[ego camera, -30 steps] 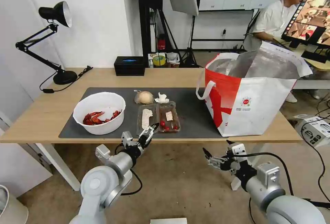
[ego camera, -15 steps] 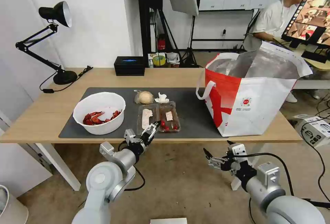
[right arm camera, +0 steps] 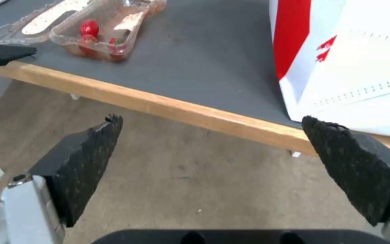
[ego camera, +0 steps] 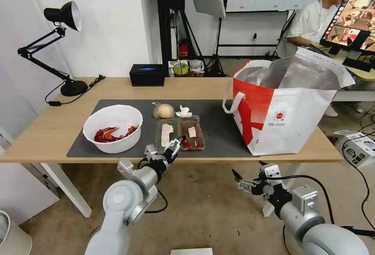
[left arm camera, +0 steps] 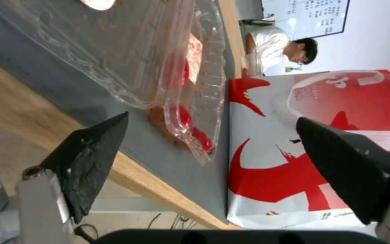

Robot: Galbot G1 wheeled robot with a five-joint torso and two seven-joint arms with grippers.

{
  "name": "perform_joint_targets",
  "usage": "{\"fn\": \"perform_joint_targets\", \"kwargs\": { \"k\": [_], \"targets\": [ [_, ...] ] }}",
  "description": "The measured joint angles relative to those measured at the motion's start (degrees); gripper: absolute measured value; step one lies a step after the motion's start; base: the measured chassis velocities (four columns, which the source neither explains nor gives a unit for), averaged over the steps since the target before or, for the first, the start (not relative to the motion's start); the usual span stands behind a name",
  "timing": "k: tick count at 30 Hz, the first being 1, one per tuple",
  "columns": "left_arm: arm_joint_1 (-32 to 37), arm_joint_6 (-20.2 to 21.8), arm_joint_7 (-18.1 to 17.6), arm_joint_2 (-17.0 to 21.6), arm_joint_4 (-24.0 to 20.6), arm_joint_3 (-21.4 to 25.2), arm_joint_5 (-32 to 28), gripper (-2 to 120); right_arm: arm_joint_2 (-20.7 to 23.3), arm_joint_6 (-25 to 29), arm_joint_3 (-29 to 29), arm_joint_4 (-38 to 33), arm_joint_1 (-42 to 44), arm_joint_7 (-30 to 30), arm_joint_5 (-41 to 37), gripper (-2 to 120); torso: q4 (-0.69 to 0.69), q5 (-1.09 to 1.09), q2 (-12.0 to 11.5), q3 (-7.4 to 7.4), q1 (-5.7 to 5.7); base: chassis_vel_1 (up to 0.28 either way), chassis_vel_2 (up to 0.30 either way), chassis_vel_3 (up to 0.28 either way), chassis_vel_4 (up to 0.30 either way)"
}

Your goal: Pick up the trash from the table and place it into the takeout bag.

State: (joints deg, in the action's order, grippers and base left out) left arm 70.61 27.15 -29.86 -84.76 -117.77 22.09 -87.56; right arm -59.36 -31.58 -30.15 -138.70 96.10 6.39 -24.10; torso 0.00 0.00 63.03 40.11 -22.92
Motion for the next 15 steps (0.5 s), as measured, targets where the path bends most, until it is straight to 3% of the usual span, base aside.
{"fn": "perform_joint_targets", "kwargs": {
  "k": [15],
  "targets": [
    [-1.08,-1.2,-1.63,-0.05,0.55,0.53,-1.37,100,-0.56,0.12,-0.07,-0.8,0.96,-0.09,0.8,100,0.0,0.0,0.0,0.0,0.0,0.0,0.0,0.0,0.0]
  ]
}}
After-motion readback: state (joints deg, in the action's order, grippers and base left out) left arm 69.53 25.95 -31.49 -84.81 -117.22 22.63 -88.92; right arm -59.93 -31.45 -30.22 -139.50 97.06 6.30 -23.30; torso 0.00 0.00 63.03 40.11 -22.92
